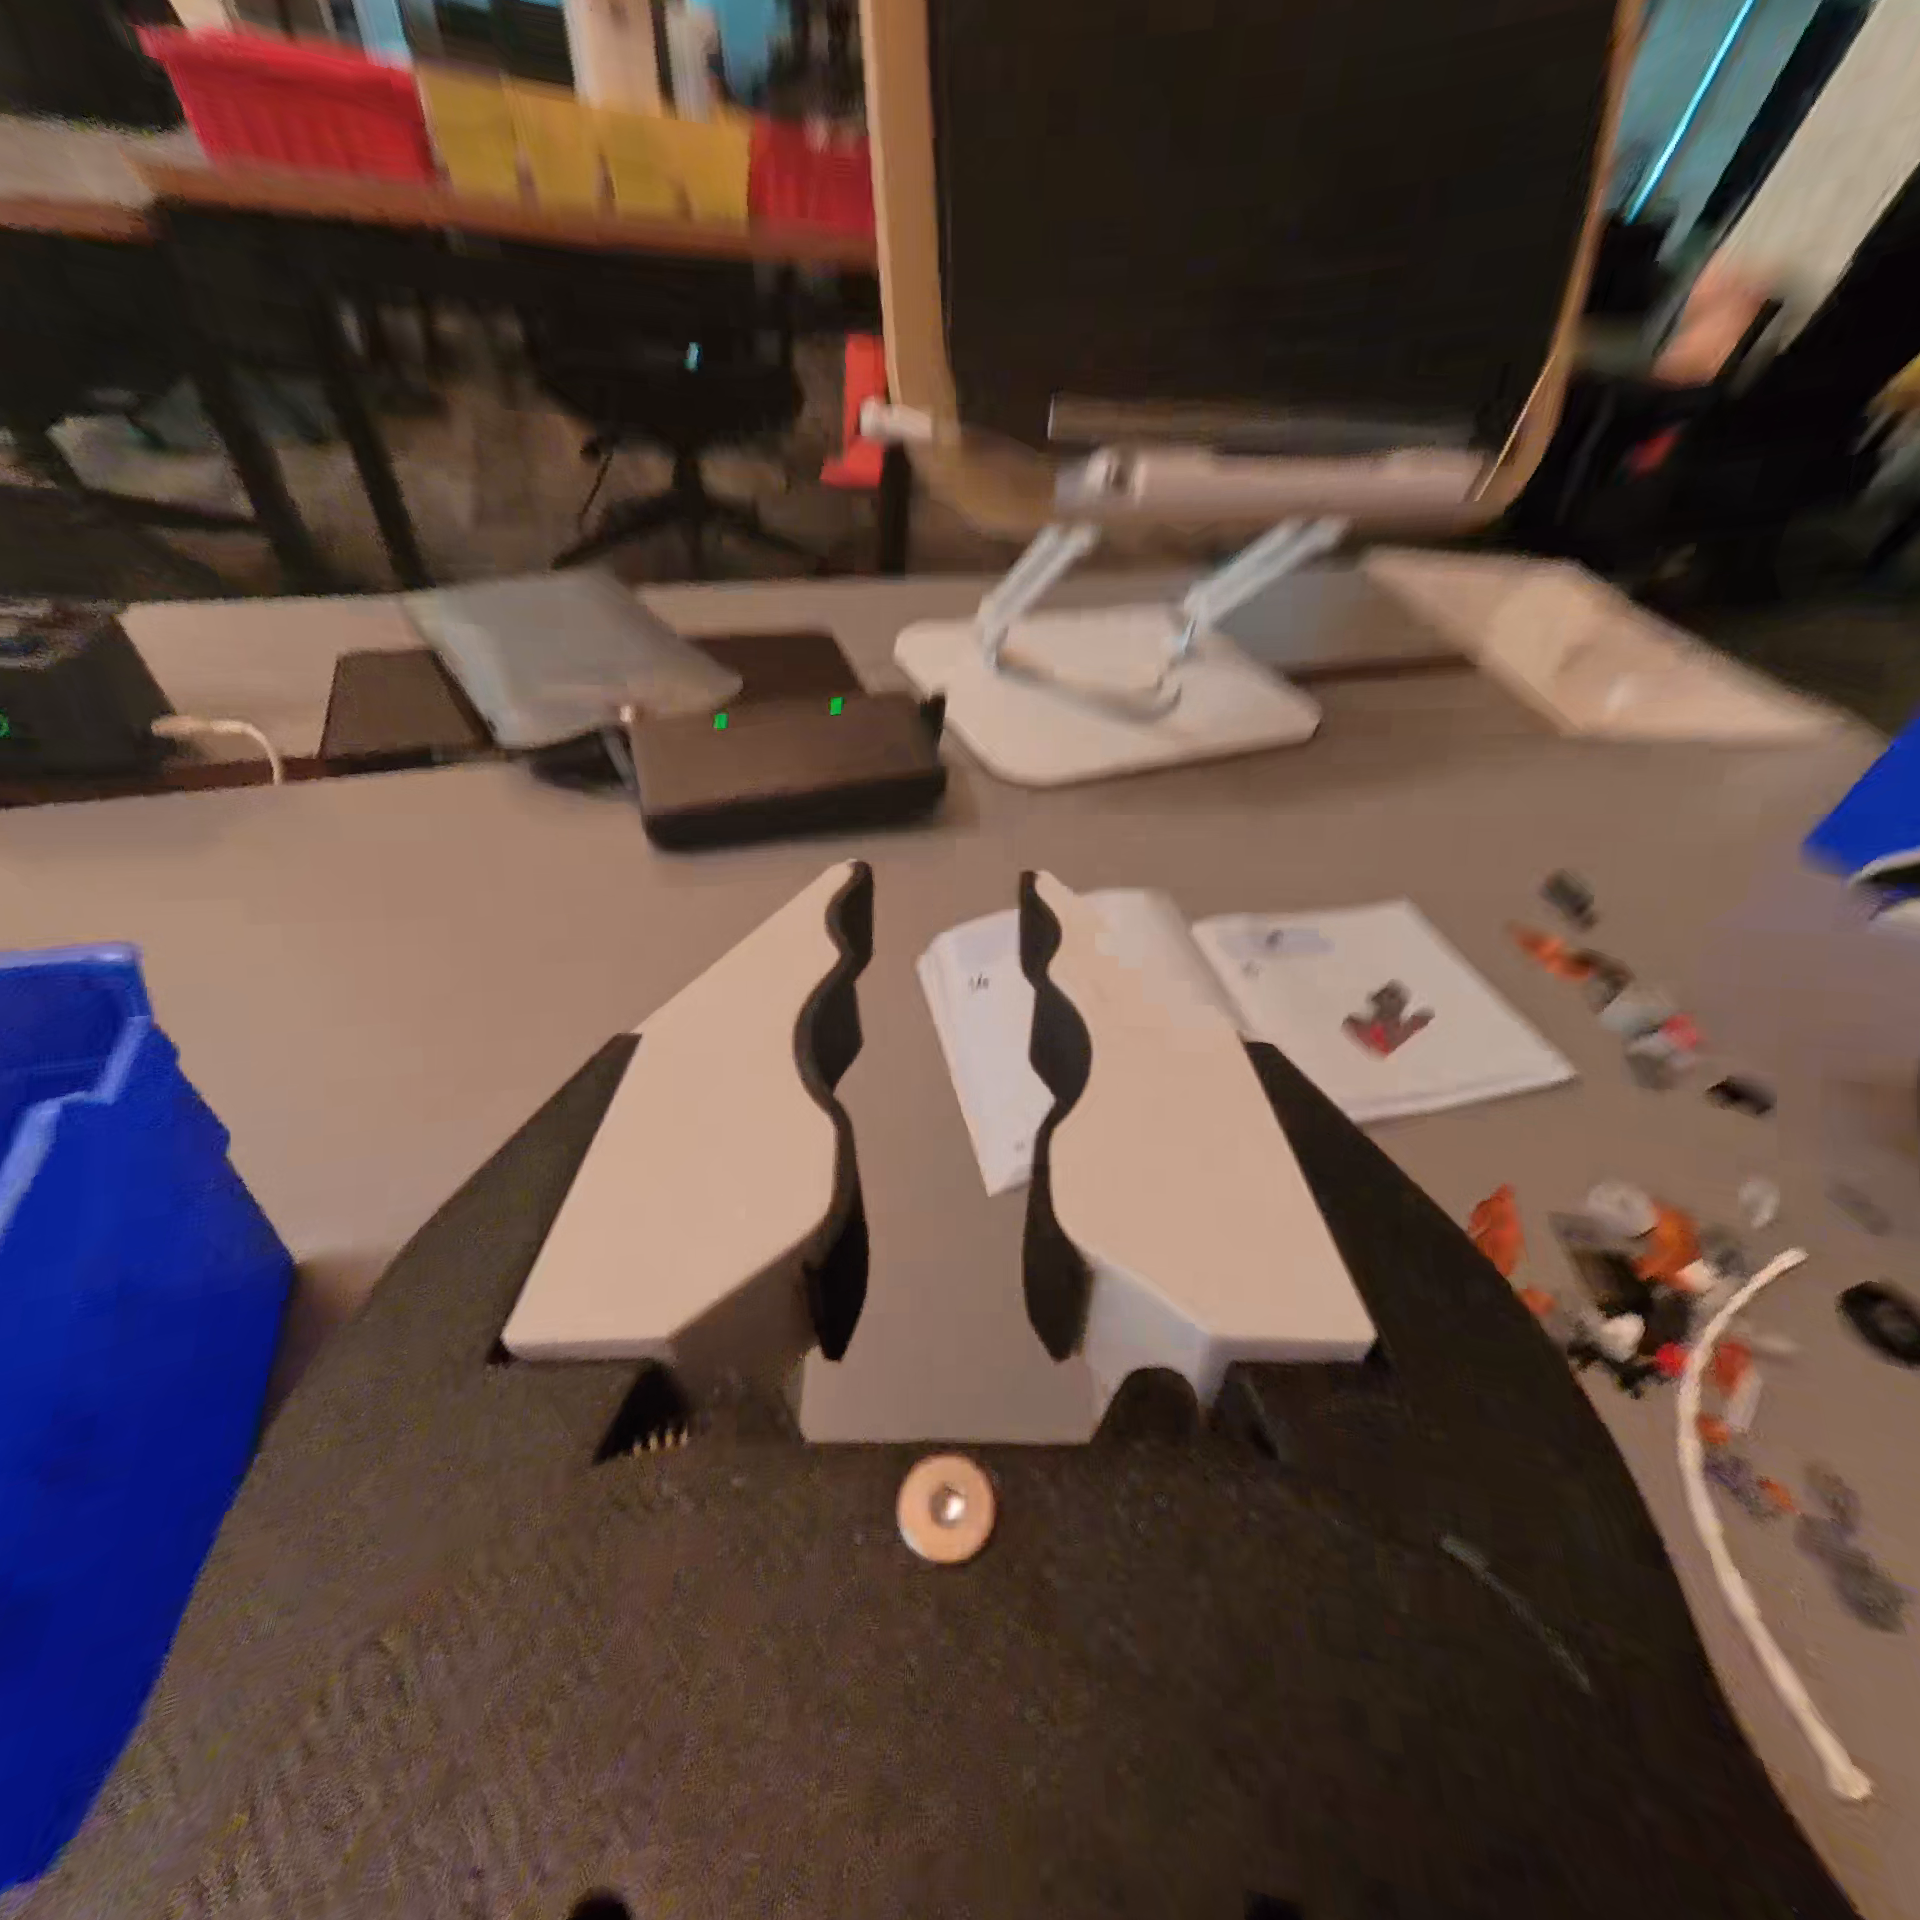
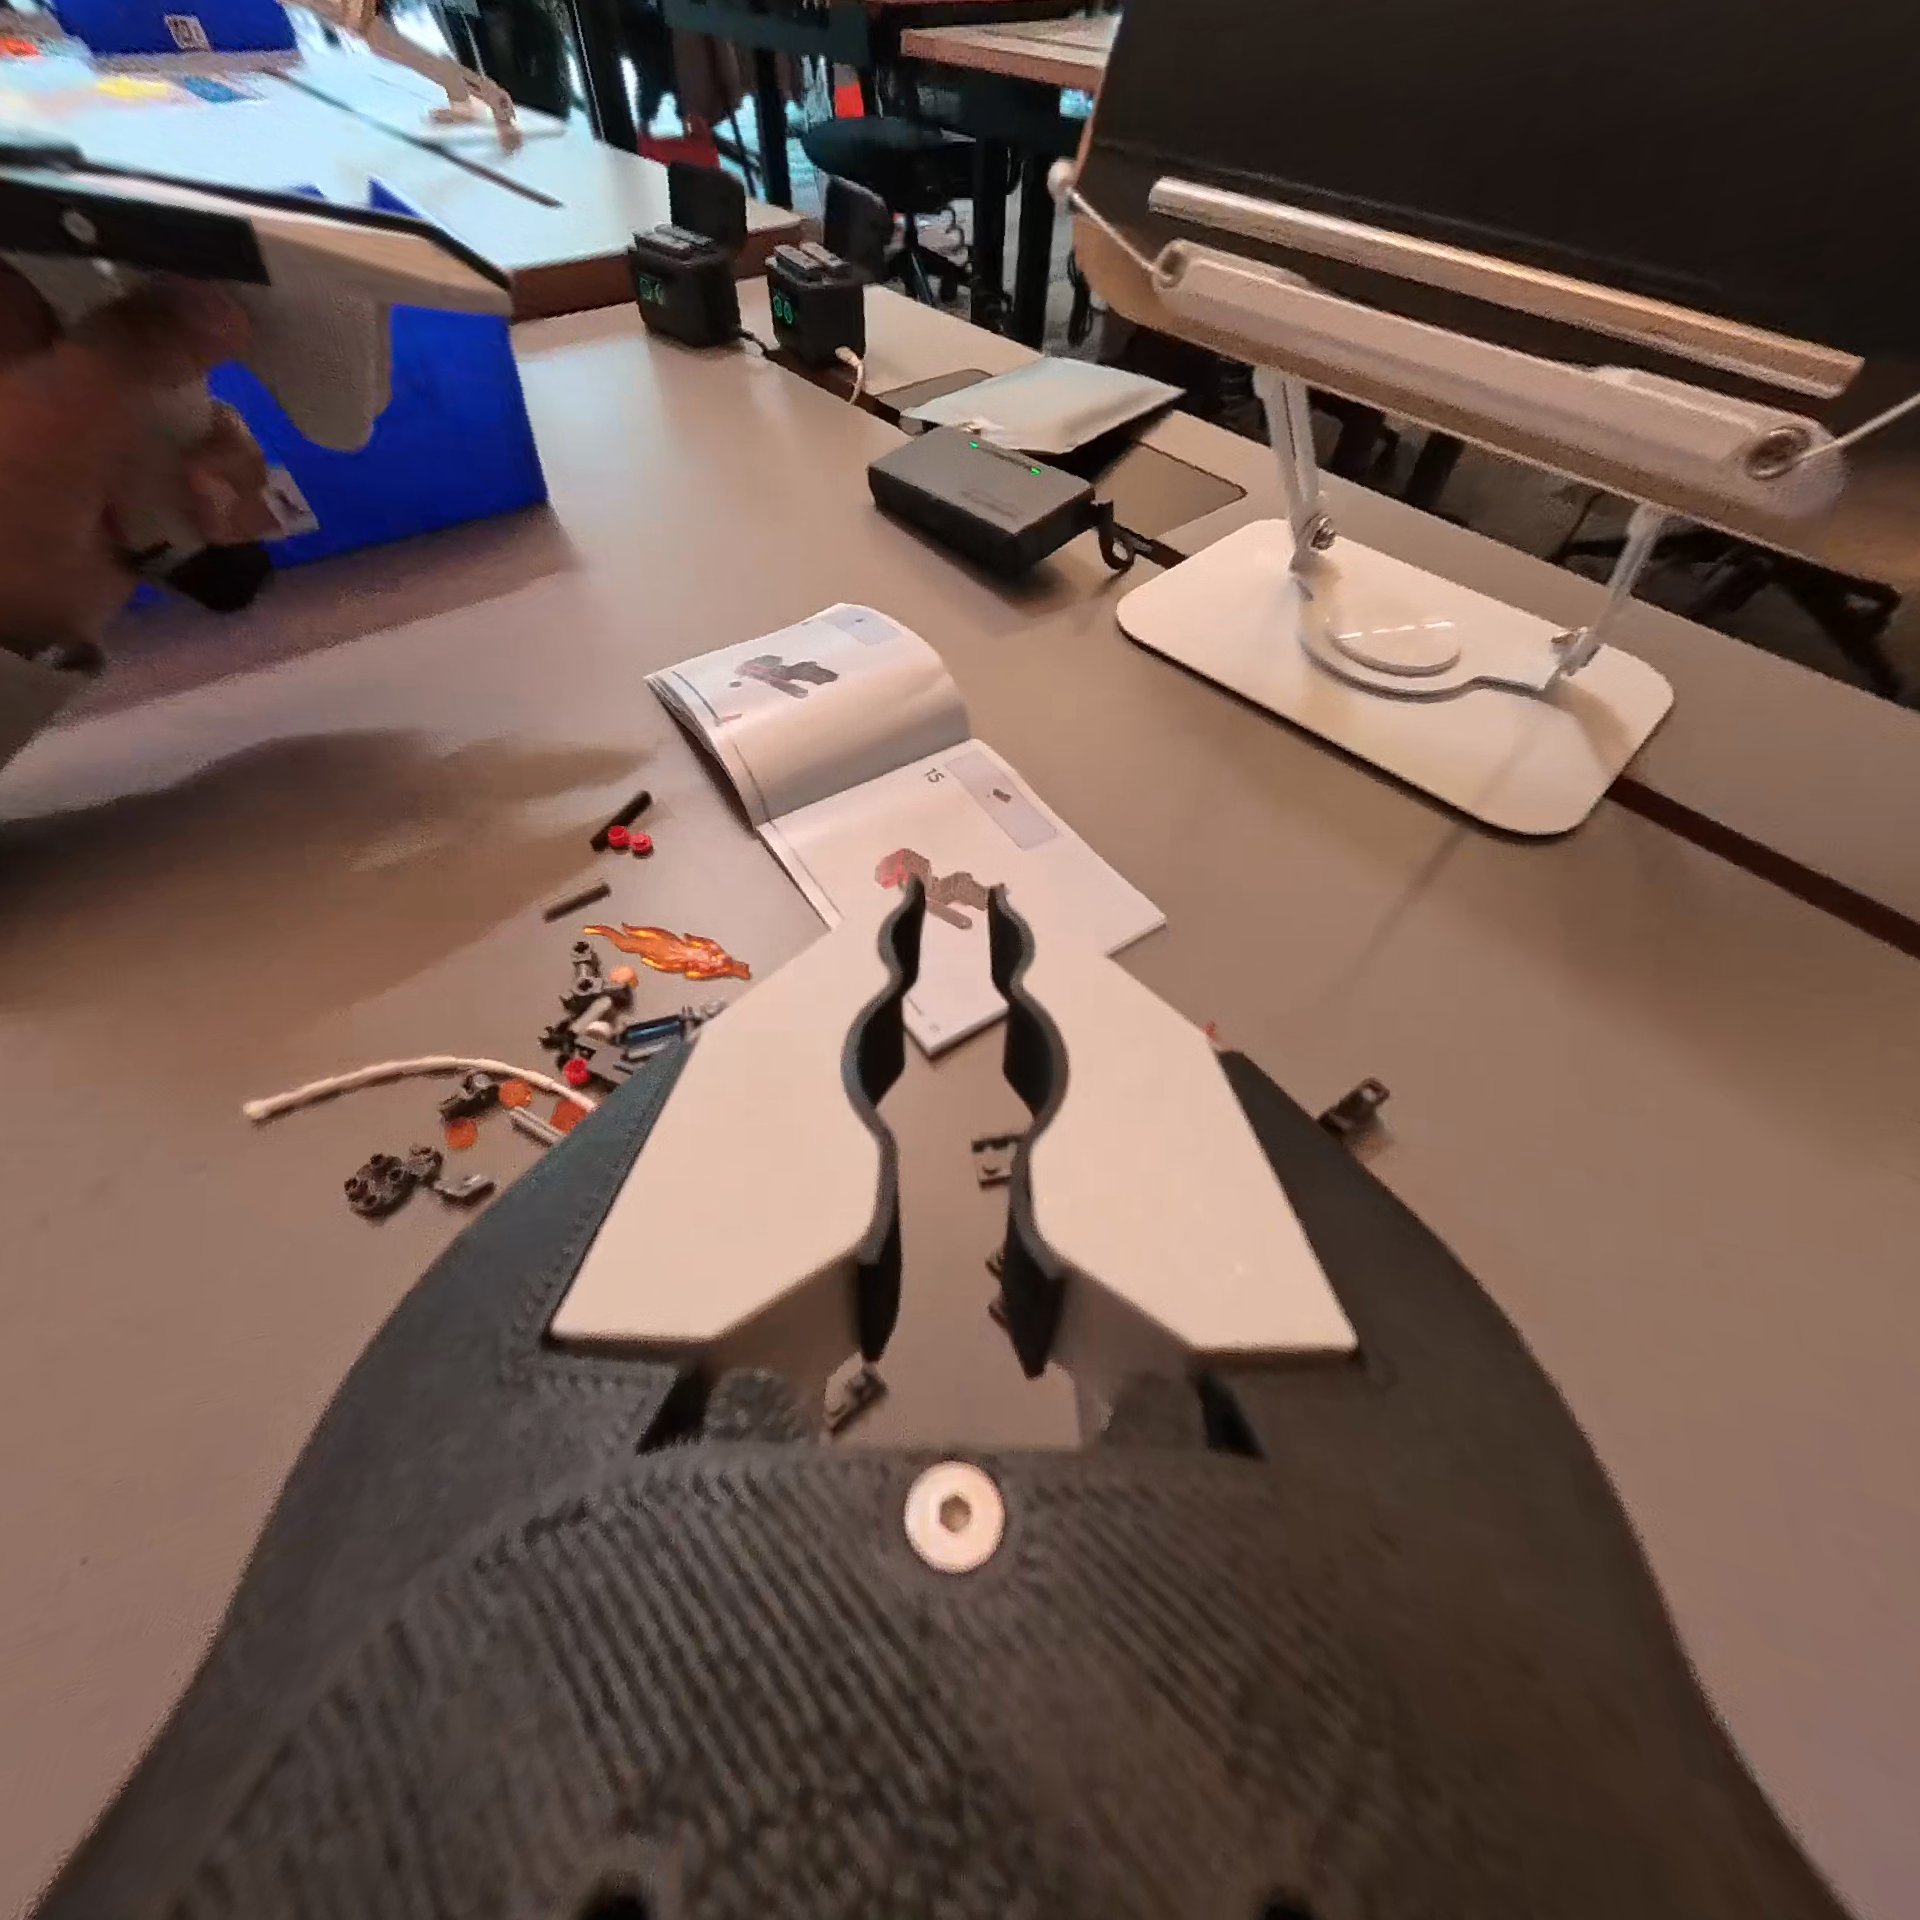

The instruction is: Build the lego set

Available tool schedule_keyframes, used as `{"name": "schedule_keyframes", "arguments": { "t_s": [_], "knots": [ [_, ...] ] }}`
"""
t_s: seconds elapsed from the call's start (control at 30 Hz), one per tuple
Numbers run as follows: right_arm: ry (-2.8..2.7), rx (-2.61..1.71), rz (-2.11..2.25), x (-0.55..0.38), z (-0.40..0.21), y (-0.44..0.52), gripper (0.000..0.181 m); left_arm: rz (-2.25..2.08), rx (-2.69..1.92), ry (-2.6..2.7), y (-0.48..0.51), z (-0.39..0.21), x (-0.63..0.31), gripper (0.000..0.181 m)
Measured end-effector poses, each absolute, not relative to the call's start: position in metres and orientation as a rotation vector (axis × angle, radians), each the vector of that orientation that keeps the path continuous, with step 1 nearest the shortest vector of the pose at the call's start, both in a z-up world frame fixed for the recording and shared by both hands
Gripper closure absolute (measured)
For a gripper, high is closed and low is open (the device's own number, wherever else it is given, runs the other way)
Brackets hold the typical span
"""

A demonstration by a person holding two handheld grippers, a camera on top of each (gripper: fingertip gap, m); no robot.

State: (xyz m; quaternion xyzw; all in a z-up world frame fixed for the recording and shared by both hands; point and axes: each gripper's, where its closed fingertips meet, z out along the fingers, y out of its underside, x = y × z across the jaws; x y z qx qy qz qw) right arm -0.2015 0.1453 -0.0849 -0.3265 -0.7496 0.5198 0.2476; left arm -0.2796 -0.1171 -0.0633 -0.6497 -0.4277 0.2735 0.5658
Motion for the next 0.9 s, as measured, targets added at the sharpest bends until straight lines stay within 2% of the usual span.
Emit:
{"name": "schedule_keyframes", "arguments": {
  "t_s": [0.13, 0.33, 0.47, 0.9],
  "knots": [
    [-1.863, -0.822, 1.671, -0.190, -0.048, 0.146, 0.181, 0.510, -1.374, -0.926, -0.118, -0.045, -0.273, 0.177],
    [-1.760, -0.733, 1.684, -0.183, -0.032, 0.148, 0.181, 0.525, -1.578, -0.894, -0.091, -0.073, -0.274, 0.180],
    [-1.795, -0.698, 1.571, -0.185, -0.040, 0.145, 0.181, 0.582, -1.609, -0.850, -0.085, -0.072, -0.272, 0.181],
    [-1.734, -0.608, 1.307, -0.184, -0.051, 0.170, 0.181, 0.372, -1.643, -0.727, -0.051, -0.079, -0.254, 0.180]
  ]
}}
